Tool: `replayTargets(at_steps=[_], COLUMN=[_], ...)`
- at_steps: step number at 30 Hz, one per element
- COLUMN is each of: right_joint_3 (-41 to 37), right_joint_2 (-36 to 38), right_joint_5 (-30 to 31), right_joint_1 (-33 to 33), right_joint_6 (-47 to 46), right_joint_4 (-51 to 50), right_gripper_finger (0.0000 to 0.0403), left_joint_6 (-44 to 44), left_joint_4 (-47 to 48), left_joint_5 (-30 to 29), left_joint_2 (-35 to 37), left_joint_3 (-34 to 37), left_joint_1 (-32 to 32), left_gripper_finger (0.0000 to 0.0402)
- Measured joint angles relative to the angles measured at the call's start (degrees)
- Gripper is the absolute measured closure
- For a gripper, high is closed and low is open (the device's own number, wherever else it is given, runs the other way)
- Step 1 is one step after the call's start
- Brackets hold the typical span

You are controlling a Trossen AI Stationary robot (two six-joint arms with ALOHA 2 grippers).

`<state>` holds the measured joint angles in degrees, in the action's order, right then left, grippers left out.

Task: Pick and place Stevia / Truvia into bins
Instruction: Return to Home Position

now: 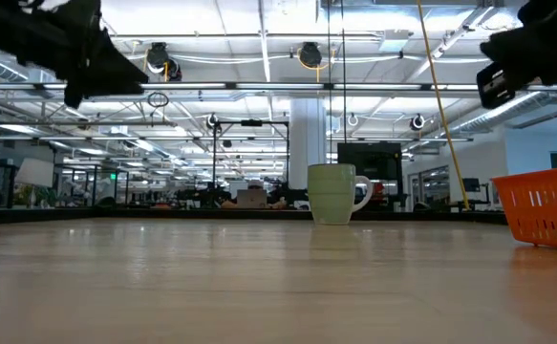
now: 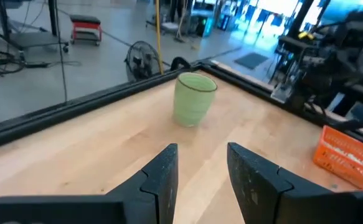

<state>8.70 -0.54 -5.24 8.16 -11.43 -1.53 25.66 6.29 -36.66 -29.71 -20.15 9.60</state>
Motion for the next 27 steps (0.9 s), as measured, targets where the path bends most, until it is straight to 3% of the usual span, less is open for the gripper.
replayTargets(at_steps=[4, 8, 13, 17, 23, 27], right_joint_3=[-1.0, -1.9, -3.7, -5.9, -7.3, -7.7], right_joint_2=[0.0, 0.0, -0.1, -0.1, 0.0, 0.0], right_joint_5=[8.6, 15.9, 12.2, 14.0, 9.6, 9.6], right_joint_1=[0.0, 0.0, 0.0, -0.1, -0.3, -0.3], right_joint_6=[0.6, 0.1, 0.6, 1.9, 2.2, 0.0], right_joint_4=[0.4, 0.1, 0.7, 3.4, 4.2, 4.0], right_gripper_finger=[0.0360, 0.0360, 0.0360, 0.0360, 0.0360, 0.0360], left_joint_6=[-1.7, -2.7, 2.2, 3.7, -4.8, -5.9], left_joint_4=[-15.3, -23.8, -24.5, -22.4, -25.6, -25.3], left_joint_5=[1.0, 1.9, 5.3, 5.7, 9.7, 10.0], left_joint_2=[-0.3, -0.3, -0.3, -0.3, -0.3, -0.3], left_joint_3=[8.1, 14.0, 19.3, 19.6, 19.6, 19.6], left_joint_1=[-1.4, -3.2, -4.6, -4.7, -4.6, -4.6], left_gripper_finger=[0.0259, 0.0259, 0.0259, 0.0259, 0.0259, 0.0259])
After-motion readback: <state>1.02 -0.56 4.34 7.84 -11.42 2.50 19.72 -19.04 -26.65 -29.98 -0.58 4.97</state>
